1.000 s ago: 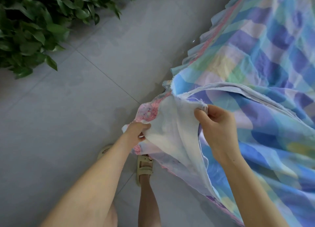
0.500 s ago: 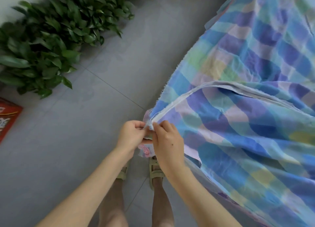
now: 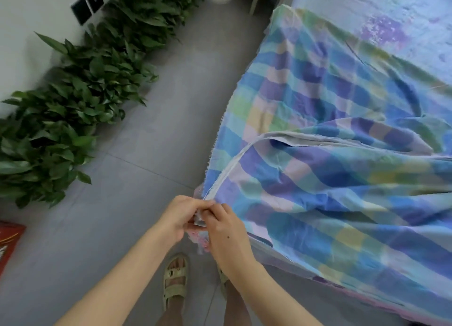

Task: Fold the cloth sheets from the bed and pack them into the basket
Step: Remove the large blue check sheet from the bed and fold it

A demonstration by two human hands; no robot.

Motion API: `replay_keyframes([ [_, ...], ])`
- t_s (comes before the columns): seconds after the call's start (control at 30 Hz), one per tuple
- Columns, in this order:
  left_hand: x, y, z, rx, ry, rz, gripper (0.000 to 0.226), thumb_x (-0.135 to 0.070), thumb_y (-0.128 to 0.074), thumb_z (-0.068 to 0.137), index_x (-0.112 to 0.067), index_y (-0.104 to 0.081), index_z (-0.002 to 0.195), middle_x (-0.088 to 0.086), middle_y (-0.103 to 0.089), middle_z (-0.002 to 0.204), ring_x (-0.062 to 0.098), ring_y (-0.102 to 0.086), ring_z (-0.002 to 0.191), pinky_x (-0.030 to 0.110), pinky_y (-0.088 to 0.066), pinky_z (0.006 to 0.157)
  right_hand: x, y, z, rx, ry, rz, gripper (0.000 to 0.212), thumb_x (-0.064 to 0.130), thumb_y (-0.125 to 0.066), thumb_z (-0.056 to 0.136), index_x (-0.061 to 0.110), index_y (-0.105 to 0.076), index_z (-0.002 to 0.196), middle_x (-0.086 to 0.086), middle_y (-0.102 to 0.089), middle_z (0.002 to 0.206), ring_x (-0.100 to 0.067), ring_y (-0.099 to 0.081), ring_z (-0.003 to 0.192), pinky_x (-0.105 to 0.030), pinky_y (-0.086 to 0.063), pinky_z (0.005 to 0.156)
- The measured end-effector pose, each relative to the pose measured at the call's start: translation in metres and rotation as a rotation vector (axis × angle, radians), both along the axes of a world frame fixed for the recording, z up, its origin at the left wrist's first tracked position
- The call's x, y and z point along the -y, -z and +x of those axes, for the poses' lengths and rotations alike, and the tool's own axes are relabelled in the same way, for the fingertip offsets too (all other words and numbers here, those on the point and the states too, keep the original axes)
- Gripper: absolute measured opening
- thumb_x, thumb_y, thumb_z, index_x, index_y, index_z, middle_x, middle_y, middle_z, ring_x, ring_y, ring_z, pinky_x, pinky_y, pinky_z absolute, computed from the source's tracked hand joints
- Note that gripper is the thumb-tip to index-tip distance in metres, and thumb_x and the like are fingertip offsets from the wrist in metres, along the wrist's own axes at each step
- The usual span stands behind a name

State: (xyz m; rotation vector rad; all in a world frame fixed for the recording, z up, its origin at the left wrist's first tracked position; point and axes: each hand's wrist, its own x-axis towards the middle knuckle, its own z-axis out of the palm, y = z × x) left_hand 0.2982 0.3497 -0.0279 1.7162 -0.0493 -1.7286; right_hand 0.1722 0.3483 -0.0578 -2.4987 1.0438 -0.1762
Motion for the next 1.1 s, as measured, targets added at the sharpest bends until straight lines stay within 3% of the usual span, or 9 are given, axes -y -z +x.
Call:
replay_keyframes([
  [0.13, 0.009, -0.020, -0.001, 0.070, 0.143, -0.017, 0.013, 0.010, -0.064, 0.076, 0.005, -0.054, 0.070, 0.011, -0.051, 0.054, 0.018, -0.057, 0.042, 0.024, -0.051, 0.044, -0.001, -0.023, -0.012, 0.057, 0.036, 0.011, 0.058, 0.010, -0.083, 0.049, 0.016, -0.058, 0.100, 0.002, -0.061, 0.092, -0.016, -0.051, 0.085, -0.025, -0.047, 0.060],
  [0.23, 0.016, -0.039, -0.004, 0.152, 0.256, -0.078, 0.017, 0.009, -0.064, 0.081, 0.001, -0.050, 0.075, 0.016, -0.054, 0.065, 0.015, -0.062, 0.043, 0.022, -0.050, 0.042, -0.001, -0.037, -0.016, 0.016, 0.161, 0.034, 0.066, 0.024, -0.083, 0.042, 0.022, -0.045, 0.096, 0.007, -0.059, 0.087, -0.012, -0.057, 0.071, -0.018, -0.043, 0.056],
  [0.53, 0.023, -0.104, 0.006, 0.381, 0.511, -0.221, 0.032, 0.009, -0.061, 0.082, -0.003, -0.045, 0.058, 0.010, -0.045, 0.054, 0.012, -0.055, 0.037, 0.019, -0.047, 0.040, 0.002, -0.083, -0.010, 0.000, 0.204, -0.264, 0.047, 0.021, -0.085, 0.045, 0.017, -0.056, 0.082, 0.004, -0.062, 0.061, -0.012, -0.057, 0.048, -0.018, -0.041, 0.041],
  [0.67, 0.014, -0.110, 0.016, 0.424, 0.626, -0.129, 0.030, 0.011, -0.062, 0.080, -0.003, -0.045, 0.059, 0.011, -0.046, 0.057, 0.011, -0.049, 0.033, 0.015, -0.039, 0.035, -0.011, -0.096, 0.000, -0.181, 0.116, -0.126, 0.037, 0.038, -0.088, 0.050, 0.023, -0.067, 0.076, 0.008, -0.063, 0.064, -0.007, -0.058, 0.052, -0.017, -0.041, 0.043],
  [0.77, 0.018, -0.107, 0.009, 0.468, 0.748, -0.053, 0.022, 0.009, -0.063, 0.077, -0.001, -0.051, 0.061, 0.012, -0.052, 0.053, 0.014, -0.050, 0.033, 0.017, -0.037, 0.034, -0.006, -0.105, -0.009, -0.353, 0.071, 0.010, 0.029, 0.026, -0.066, 0.084, 0.012, -0.061, 0.109, -0.007, -0.067, 0.100, -0.020, -0.064, 0.088, -0.026, -0.050, 0.072],
  [0.87, 0.033, -0.104, 0.003, 0.626, 0.925, -0.101, 0.023, -0.012, -0.065, 0.064, -0.008, -0.050, 0.047, 0.010, -0.048, 0.045, 0.022, -0.041, 0.037, 0.021, -0.036, 0.043, 0.001, -0.108, -0.023, -0.258, 0.322, 0.153, 0.023, 0.037, -0.078, 0.049, 0.022, -0.068, 0.064, 0.006, -0.064, 0.058, -0.008, -0.059, 0.048, -0.014, -0.033, 0.043],
  [0.93, 0.048, -0.101, -0.003, 0.717, 0.993, -0.149, 0.021, -0.025, -0.058, 0.055, -0.014, -0.044, 0.044, 0.009, -0.047, 0.049, 0.021, -0.037, 0.044, 0.023, -0.034, 0.048, 0.009, -0.091, -0.039, -0.124, 0.447, 0.242, 0.009, 0.018, -0.062, 0.074, 0.016, -0.071, 0.076, -0.005, -0.069, 0.075, -0.017, -0.061, 0.065, -0.015, -0.028, 0.050],
  [1.0, 0.063, -0.101, -0.008, 0.731, 0.921, -0.180, 0.023, -0.020, -0.060, 0.067, -0.015, -0.042, 0.052, 0.014, -0.056, 0.054, 0.020, -0.042, 0.046, 0.024, -0.037, 0.051, 0.017, -0.079, -0.048, -0.119, 0.453, 0.258, 0.023, 0.008, -0.046, 0.086, 0.011, -0.068, 0.091, -0.016, -0.068, 0.096, -0.031, -0.058, 0.087, -0.025, -0.028, 0.061],
  [1.1, 0.088, -0.100, -0.014, 0.726, 0.816, -0.208, 0.021, -0.009, -0.057, 0.081, -0.014, -0.046, 0.064, 0.017, -0.064, 0.066, 0.020, -0.052, 0.046, 0.027, -0.044, 0.057, 0.033, -0.072, -0.057, -0.074, 0.525, 0.363, 0.024, 0.005, -0.046, 0.085, 0.017, -0.058, 0.069, -0.022, -0.064, 0.088, -0.033, -0.043, 0.073, -0.022, -0.023, 0.049],
])
